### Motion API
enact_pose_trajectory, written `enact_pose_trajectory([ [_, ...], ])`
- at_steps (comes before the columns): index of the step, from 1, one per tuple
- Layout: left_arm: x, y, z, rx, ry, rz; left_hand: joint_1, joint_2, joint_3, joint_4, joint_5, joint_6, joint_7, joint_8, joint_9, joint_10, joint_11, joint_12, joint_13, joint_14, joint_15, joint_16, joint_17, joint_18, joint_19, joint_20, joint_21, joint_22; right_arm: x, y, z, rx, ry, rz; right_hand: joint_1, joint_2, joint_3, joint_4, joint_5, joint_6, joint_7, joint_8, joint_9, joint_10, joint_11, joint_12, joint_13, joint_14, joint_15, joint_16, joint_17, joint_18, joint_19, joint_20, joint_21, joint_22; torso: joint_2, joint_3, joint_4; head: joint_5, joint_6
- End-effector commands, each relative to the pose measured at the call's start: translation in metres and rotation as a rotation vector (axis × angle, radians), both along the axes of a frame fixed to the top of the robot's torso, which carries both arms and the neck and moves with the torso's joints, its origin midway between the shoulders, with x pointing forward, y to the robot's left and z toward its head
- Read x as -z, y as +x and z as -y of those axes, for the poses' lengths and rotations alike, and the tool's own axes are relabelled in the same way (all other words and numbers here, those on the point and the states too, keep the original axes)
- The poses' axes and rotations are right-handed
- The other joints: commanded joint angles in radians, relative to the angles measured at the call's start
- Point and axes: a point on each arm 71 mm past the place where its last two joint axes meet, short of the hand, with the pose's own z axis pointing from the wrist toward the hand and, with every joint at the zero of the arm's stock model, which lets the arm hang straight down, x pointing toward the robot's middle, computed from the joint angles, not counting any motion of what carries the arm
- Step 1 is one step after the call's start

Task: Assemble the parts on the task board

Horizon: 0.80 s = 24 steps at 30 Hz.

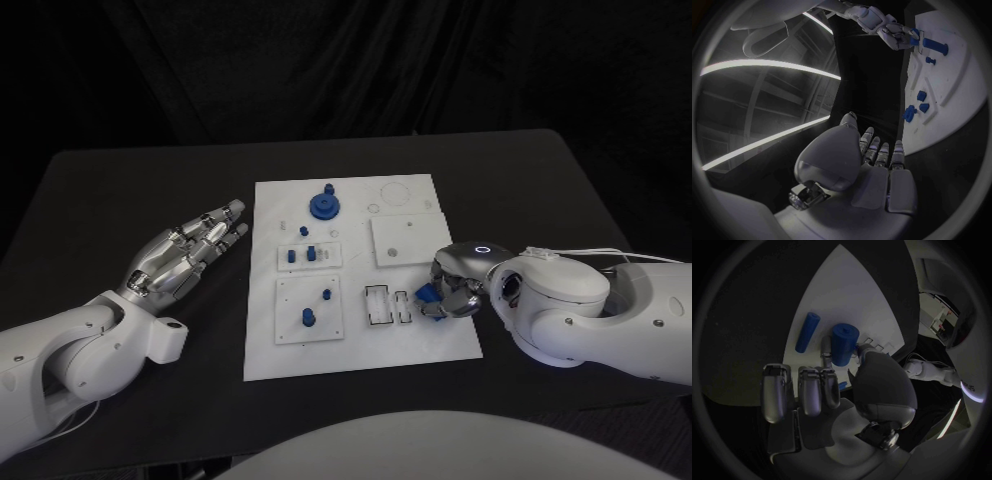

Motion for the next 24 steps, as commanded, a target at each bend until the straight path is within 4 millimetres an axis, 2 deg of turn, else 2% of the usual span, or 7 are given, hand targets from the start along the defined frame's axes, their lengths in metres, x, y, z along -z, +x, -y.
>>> enact_pose_trajectory([
  [1,-0.002,0.0,0.002,0.017,-0.021,0.011,0.01,-0.002,0.005,-0.001,0.006,-0.001,0.008,-0.005,-0.001,0.002,0.005,-0.004,-0.001,0.003,0.007,-0.004,-0.001,0.005,-0.002,0.007,0.006,0.002,-0.001,-0.003,0.0,0.086,0.192,-0.013,0.069,0.05,0.065,-0.056,0.012,-0.001,-0.009,0.009,0.011,0.106,-0.007,0.003,0.263,0.105,-0.005,0.003,0.263,-0.01,0.079,-0.007,0.004,0.244,0.0,0.0003,-0.0007,0.005,0.0],
  [8,-0.001,0.0,0.002,0.018,-0.019,0.008,0.01,-0.001,0.006,-0.001,0.006,-0.002,0.009,-0.005,-0.001,0.001,0.006,-0.005,-0.001,0.003,0.008,-0.004,-0.001,0.006,-0.001,0.009,0.007,0.002,-0.011,-0.007,-0.005,0.165,0.394,-0.008,0.069,0.049,0.068,-0.056,0.014,0.003,-0.011,0.013,0.018,0.106,-0.01,0.003,0.263,0.105,-0.004,0.003,0.263,-0.009,0.078,-0.007,0.002,0.243,0.0,0.0009,-0.0022,0.01,0.0],
  [17,-0.002,-0.001,0.001,0.013,-0.016,0.007,0.012,-0.001,0.007,-0.002,0.007,0.001,0.009,-0.005,0.0,0.002,0.006,-0.004,0.0,0.004,0.01,-0.003,0.0,0.006,0.001,0.011,0.008,0.004,-0.019,-0.007,-0.012,0.265,0.522,-0.078,0.039,0.041,0.063,-0.036,0.011,0.004,-0.012,0.019,0.033,0.106,-0.012,0.003,0.263,0.105,-0.002,0.003,0.263,-0.002,0.065,-0.005,-0.022,0.234,0.0,0.001,-0.0005,0.012,0.0],
  [21,-0.002,-0.002,0.002,0.014,-0.015,0.006,0.012,-0.001,0.007,-0.002,0.007,0.002,0.009,-0.005,0.0,0.002,0.006,-0.004,0.0,0.004,0.01,-0.003,0.0,0.006,0.001,0.011,0.008,0.004,-0.017,-0.005,-0.016,0.277,0.537,-0.116,0.029,0.041,0.062,-0.032,-0.001,0.003,-0.013,0.021,0.039,0.106,-0.013,0.003,0.263,0.105,-0.003,0.003,0.263,-0.002,0.064,-0.005,-0.024,0.234,0.0,0.0004,0.0001,0.012,0.0],
  [24,-0.002,-0.002,0.003,0.017,-0.016,0.005,0.013,-0.001,0.008,-0.002,0.007,0.002,0.009,-0.004,0.0,0.002,0.006,-0.004,0.0,0.004,0.011,-0.003,0.0,0.007,0.001,0.012,0.008,0.004,-0.013,-0.002,-0.02,0.272,0.535,-0.137,-0.018,0.037,0.046,-0.025,-0.03,-0.002,-0.009,0.018,0.047,0.106,-0.01,0.003,0.263,0.105,-0.001,0.003,0.263,-0.001,0.062,-0.004,-0.027,0.233,0.001,-0.0009,0.0013,0.015,0.0],
])
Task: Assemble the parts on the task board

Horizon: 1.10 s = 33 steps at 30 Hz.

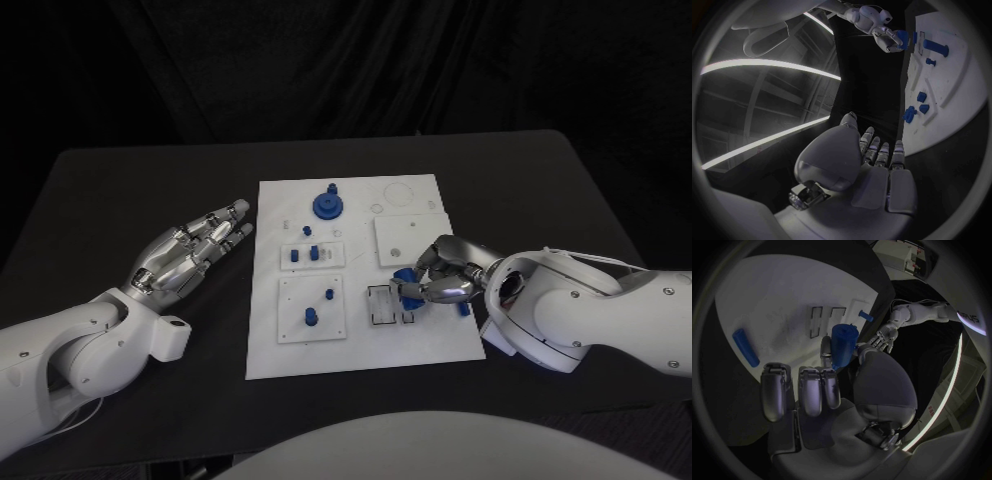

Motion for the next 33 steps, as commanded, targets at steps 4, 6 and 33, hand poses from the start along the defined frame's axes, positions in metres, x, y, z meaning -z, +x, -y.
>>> enact_pose_trajectory([
  [4,-0.001,-0.001,0.004,0.016,-0.016,0.006,0.014,-0.001,0.007,-0.001,0.004,-0.002,0.005,-0.004,0.0,0.002,0.007,-0.004,0.0,0.001,0.01,-0.003,0.0,0.008,0.002,0.008,0.005,0.003,0.007,0.003,-0.005,0.017,0.032,-0.051,-0.025,0.021,0.027,-0.039,-0.023,-0.009,0.001,-0.002,0.004,0.106,-0.002,0.003,0.263,0.104,0.002,0.003,0.263,0.001,0.058,-0.003,-0.012,0.23,0.001,-0.0021,0.0007,0.008,0.0],
  [6,-0.001,-0.001,0.005,0.017,-0.016,0.006,0.015,-0.001,0.007,-0.001,0.004,-0.002,0.005,-0.004,0.0,0.002,0.007,-0.005,0.0,0.002,0.01,-0.002,0.0,0.008,0.003,0.009,0.005,0.003,0.009,0.004,-0.006,0.008,0.02,-0.055,-0.031,0.021,0.024,-0.041,-0.047,-0.012,0.002,-0.005,0.008,0.106,-0.001,0.003,0.263,0.104,0.002,0.003,0.263,0.002,0.056,-0.002,-0.016,0.229,0.001,-0.0023,0.0011,0.008,0.0],
  [33,0.001,0.002,0.008,0.031,-0.014,-0.003,0.024,-0.001,0.014,-0.008,0.01,-0.009,0.002,-0.006,-0.001,-0.001,0.002,-0.01,-0.001,0.003,0.019,-0.002,0.0,0.011,0.006,0.02,0.007,0.004,0.023,0.003,-0.015,-0.046,-0.052,-0.083,-0.162,0.069,-0.11,-0.033,-0.454,-0.03,0.022,-0.061,0.022,0.106,0.017,0.003,0.263,0.104,0.017,0.003,0.263,0.013,0.037,0.012,-0.061,0.214,0.002,-0.0011,0.0004,0.018,0.0],
])
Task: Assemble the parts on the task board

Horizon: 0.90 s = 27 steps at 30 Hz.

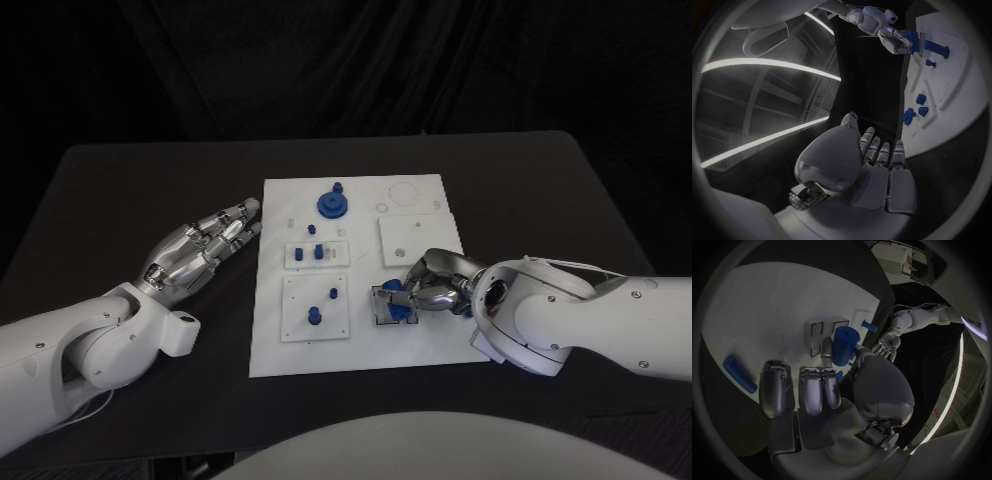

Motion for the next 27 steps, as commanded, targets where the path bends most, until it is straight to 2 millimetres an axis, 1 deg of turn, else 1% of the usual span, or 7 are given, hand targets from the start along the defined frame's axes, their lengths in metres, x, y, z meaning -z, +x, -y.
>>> enact_pose_trajectory([
  [1,-0.001,0.0,0.002,0.016,-0.012,0.001,0.008,-0.001,0.005,0.0,0.006,-0.006,-0.002,-0.006,-0.001,-0.001,0.002,-0.006,-0.001,-0.001,0.008,-0.002,0.0,0.011,-0.002,0.006,0.003,0.0,0.002,-0.001,0.001,-0.006,-0.032,-0.017,-0.019,0.008,-0.019,0.0,-0.012,-0.001,0.007,-0.006,0.0,0.104,0.007,0.003,0.263,0.104,0.01,0.003,0.263,0.013,0.033,0.009,-0.007,0.214,-0.001,-0.0007,-0.0002,0.002,0.0],
  [4,0.0,0.0,0.002,0.015,-0.012,0.001,0.009,-0.002,0.006,0.0,0.006,-0.006,-0.002,-0.006,0.0,-0.002,0.003,-0.007,-0.001,-0.002,0.006,-0.002,-0.001,0.011,-0.002,0.006,0.003,0.0,0.003,-0.001,0.001,-0.006,-0.034,-0.019,-0.043,0.017,-0.051,-0.001,-0.029,0.0,0.007,-0.009,0.002,0.104,0.008,0.003,0.263,0.104,0.01,0.003,0.263,0.013,0.033,0.01,-0.008,0.214,-0.002,-0.0009,-0.0006,0.002,0.0],
  [12,0.0,0.001,0.002,0.016,-0.01,0.0,0.009,-0.002,0.006,-0.001,0.006,-0.007,-0.001,-0.006,-0.001,-0.002,0.003,-0.007,-0.001,-0.002,0.005,-0.002,-0.001,0.012,-0.002,0.006,0.002,-0.001,0.002,-0.001,0.002,0.0,-0.025,-0.006,-0.097,0.038,-0.157,0.001,-0.171,0.005,0.009,-0.019,0.01,0.104,0.01,0.003,0.263,0.104,0.012,0.003,0.263,0.013,0.034,0.011,-0.01,0.214,-0.003,-0.0009,-0.0008,0.004,0.0],
  [17,0.001,0.001,0.002,0.017,-0.01,-0.001,0.009,-0.002,0.006,-0.001,0.006,-0.008,-0.001,-0.006,-0.001,-0.003,0.004,-0.008,-0.001,-0.002,0.004,-0.002,-0.001,0.013,-0.002,0.006,0.002,-0.001,-0.002,0.0,0.003,0.01,0.005,0.032,-0.122,0.067,-0.182,0.0,-0.18,0.009,0.008,-0.02,0.013,0.104,0.009,0.003,0.263,0.104,0.012,0.003,0.263,0.013,0.035,0.011,-0.007,0.215,-0.004,-0.0003,-0.0017,0.007,0.0],
  [20,0.001,0.001,0.001,0.016,-0.01,-0.001,0.009,-0.002,0.006,-0.001,0.006,-0.008,-0.001,-0.006,-0.001,-0.003,0.004,-0.008,-0.001,-0.002,0.004,-0.002,-0.001,0.013,-0.002,0.006,0.002,-0.001,-0.006,-0.001,0.006,0.016,0.034,0.069,-0.086,0.079,-0.194,-0.002,-0.131,0.017,0.005,-0.015,0.02,0.104,0.007,0.003,0.263,0.104,0.01,0.003,0.263,0.012,0.038,0.01,-0.004,0.217,-0.005,0.0001,-0.0018,0.007,0.0],
  [23,0.001,0.001,0.0,0.015,-0.009,-0.001,0.009,-0.002,0.006,-0.001,0.006,-0.008,-0.001,-0.006,-0.001,-0.003,0.004,-0.008,-0.001,-0.002,0.004,-0.002,-0.001,0.013,-0.002,0.006,0.002,-0.001,-0.012,-0.003,0.009,0.025,0.053,0.099,-0.017,0.088,-0.202,-0.004,-0.014,0.017,0.002,-0.013,0.028,0.104,0.004,0.003,0.263,0.104,0.007,0.003,0.263,0.01,0.041,0.007,0.003,0.219,-0.004,0.0003,-0.0017,0.007,0.0],
  [27,0.001,0.001,0.0,0.012,-0.008,-0.001,0.009,-0.002,0.006,-0.001,0.006,-0.008,-0.001,-0.006,-0.001,-0.003,0.004,-0.008,-0.001,-0.002,0.004,-0.002,-0.001,0.013,-0.002,0.006,0.002,-0.001,-0.029,-0.001,0.021,0.046,0.049,0.15,0.023,0.087,-0.21,-0.005,0.043,0.016,0.002,-0.015,0.032,0.104,0.003,0.003,0.263,0.104,0.007,0.003,0.263,0.009,0.043,0.006,0.006,0.22,-0.004,0.0011,-0.0021,0.007,0.0],
])
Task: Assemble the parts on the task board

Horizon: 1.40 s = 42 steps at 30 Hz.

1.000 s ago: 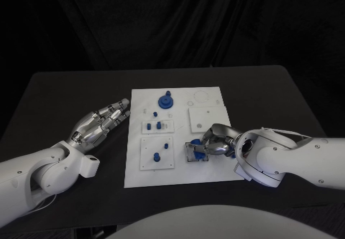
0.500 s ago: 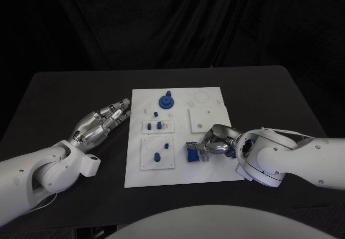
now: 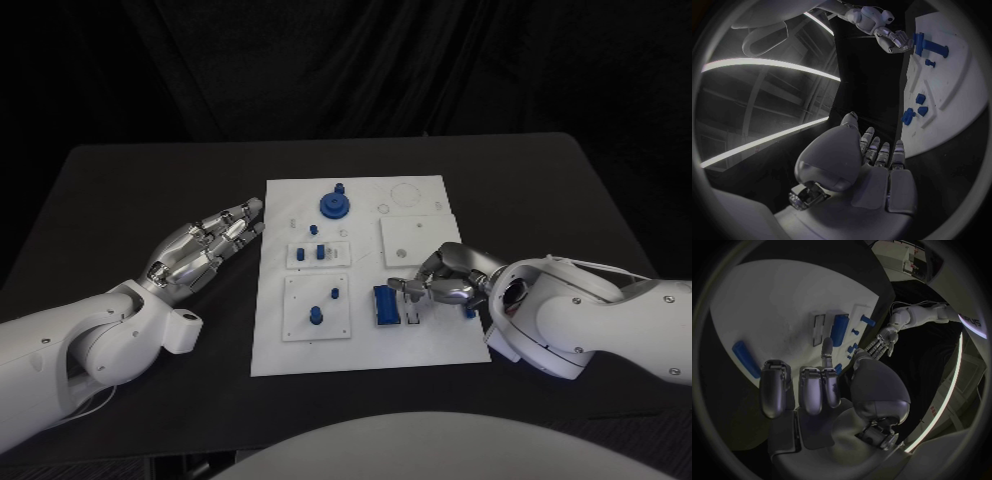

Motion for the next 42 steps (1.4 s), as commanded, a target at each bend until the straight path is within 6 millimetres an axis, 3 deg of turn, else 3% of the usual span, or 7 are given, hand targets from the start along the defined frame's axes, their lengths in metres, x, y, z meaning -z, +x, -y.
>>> enact_pose_trajectory([
  [1,-0.001,-0.001,0.001,0.009,-0.012,0.004,0.009,-0.002,0.007,-0.001,0.006,-0.008,-0.001,-0.006,-0.001,-0.003,0.004,-0.004,-0.001,-0.002,0.004,-0.002,-0.001,0.013,-0.002,0.006,0.002,-0.001,-0.02,0.005,0.007,0.02,0.02,0.095,0.022,-0.001,-0.008,-0.001,0.028,0.003,-0.001,0.001,0.002,0.106,-0.001,0.003,0.263,0.105,0.001,0.003,0.263,0.009,0.047,0.003,0.007,0.221,0.001,0.0011,-0.0005,-0.001,0.0],
  [12,0.0,0.0,0.003,0.008,-0.009,0.004,0.009,-0.002,0.007,-0.002,0.006,-0.006,-0.001,-0.006,0.0,-0.002,0.004,-0.003,-0.001,-0.002,0.004,-0.002,-0.001,0.014,-0.002,0.006,0.003,0.0,-0.038,0.013,0.032,0.028,-0.133,0.081,0.161,-0.023,-0.01,-0.022,0.167,-0.005,-0.002,-0.01,0.003,0.106,-0.002,0.003,0.263,0.105,0.0,0.003,0.263,0.008,0.049,0.002,0.011,0.222,-0.002,-0.0012,0.0014,-0.007,0.0],
  [20,0.001,0.001,0.002,0.008,-0.006,0.002,0.009,-0.002,0.007,-0.002,0.006,-0.006,-0.001,-0.006,0.0,-0.002,0.004,-0.003,-0.001,-0.001,0.004,-0.002,-0.001,0.014,-0.002,0.006,0.003,0.0,-0.03,0.012,0.034,-0.003,-0.208,0.076,0.231,-0.012,-0.028,-0.005,0.01,0.009,-0.004,0.003,0.016,0.106,-0.003,0.003,0.263,0.105,0.0,0.003,0.263,0.005,0.053,0.002,0.021,0.225,-0.003,-0.0066,0.0007,-0.004,0.0],
  [28,0.001,0.002,0.002,0.01,-0.006,0.001,0.009,-0.002,0.007,-0.001,0.006,-0.007,-0.001,-0.006,0.0,-0.002,0.004,-0.003,-0.001,-0.001,0.004,-0.002,-0.001,0.015,-0.001,0.007,0.003,0.0,-0.025,0.009,0.037,-0.035,-0.308,0.112,0.254,-0.016,-0.052,-0.007,-0.132,0.013,-0.013,0.047,0.057,0.106,-0.01,0.003,0.263,0.105,-0.006,0.003,0.263,0.005,0.055,-0.003,0.024,0.226,0.003,-0.0007,0.0048,-0.016,0.0],
  [31,0.001,0.002,0.002,0.007,-0.004,0.001,0.009,-0.002,0.007,-0.001,0.006,-0.007,-0.001,-0.006,0.0,-0.002,0.004,-0.003,-0.001,-0.001,0.004,-0.002,-0.001,0.015,-0.001,0.007,0.003,0.0,-0.024,0.008,0.041,-0.037,-0.387,0.113,0.273,0.001,-0.052,-0.003,0.047,-0.012,-0.012,0.048,0.067,0.106,-0.011,0.003,0.263,0.105,-0.008,0.003,0.263,0.005,0.054,-0.006,0.024,0.226,0.004,-0.0008,0.0032,-0.022,0.0],
  [33,0.001,0.002,0.001,0.006,-0.003,0.001,0.009,-0.002,0.007,-0.001,0.006,-0.007,-0.001,-0.006,0.0,-0.002,0.004,-0.003,-0.001,-0.001,0.004,-0.002,-0.001,0.015,-0.001,0.007,0.003,0.0,-0.024,0.008,0.044,-0.039,-0.445,0.117,0.267,0.002,-0.059,-0.002,0.085,-0.019,-0.01,0.043,0.065,0.106,-0.009,0.003,0.263,0.105,-0.006,0.003,0.263,0.005,0.053,-0.005,0.022,0.225,0.004,-0.0009,0.0027,-0.027,0.0],
  [42,0.002,0.002,0.001,0.008,-0.002,-0.002,0.009,-0.002,0.007,-0.001,0.006,-0.007,-0.001,-0.006,0.0,-0.002,0.004,-0.003,-0.001,-0.001,0.004,-0.002,-0.001,0.015,-0.001,0.007,0.003,0.0,-0.024,0.004,0.05,-0.058,-0.642,0.156,0.241,-0.004,-0.077,0.001,0.112,-0.031,-0.001,0.023,0.052,0.106,-0.001,0.003,0.263,0.105,-0.002,0.003,0.263,0.006,0.051,-0.001,0.017,0.224,0.003,-0.0018,0.0013,-0.039,0.0],
])
